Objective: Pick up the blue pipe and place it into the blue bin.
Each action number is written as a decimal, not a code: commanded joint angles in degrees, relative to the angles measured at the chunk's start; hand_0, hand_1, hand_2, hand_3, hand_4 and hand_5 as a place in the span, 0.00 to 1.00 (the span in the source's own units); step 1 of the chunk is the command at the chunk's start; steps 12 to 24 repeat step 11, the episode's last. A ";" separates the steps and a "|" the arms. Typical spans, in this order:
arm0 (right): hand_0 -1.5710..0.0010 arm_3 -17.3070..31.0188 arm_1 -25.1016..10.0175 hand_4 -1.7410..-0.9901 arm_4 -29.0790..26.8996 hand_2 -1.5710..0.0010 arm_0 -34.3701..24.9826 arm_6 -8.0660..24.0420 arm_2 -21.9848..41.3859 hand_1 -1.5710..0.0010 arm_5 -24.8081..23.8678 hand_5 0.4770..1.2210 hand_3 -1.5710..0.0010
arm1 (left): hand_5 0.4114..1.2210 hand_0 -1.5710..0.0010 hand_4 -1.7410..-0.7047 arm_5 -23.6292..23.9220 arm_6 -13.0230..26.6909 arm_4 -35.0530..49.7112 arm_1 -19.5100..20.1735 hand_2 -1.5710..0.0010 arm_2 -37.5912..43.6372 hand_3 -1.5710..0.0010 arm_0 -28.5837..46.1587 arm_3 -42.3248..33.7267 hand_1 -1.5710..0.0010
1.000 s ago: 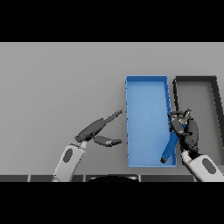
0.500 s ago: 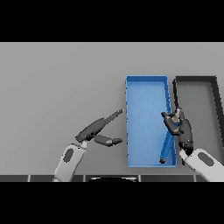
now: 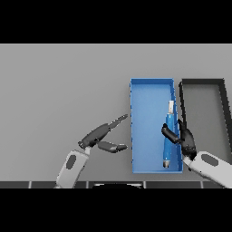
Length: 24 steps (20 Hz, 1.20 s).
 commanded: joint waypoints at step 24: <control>1.00 0.49 -1.11 0.96 -4.71 1.00 -3.08 -0.49 4.02 1.00 0.35 0.22 1.00 | 0.02 1.00 0.83 -0.08 0.96 0.43 -0.09 1.00 0.61 1.00 -1.49 -0.03 1.00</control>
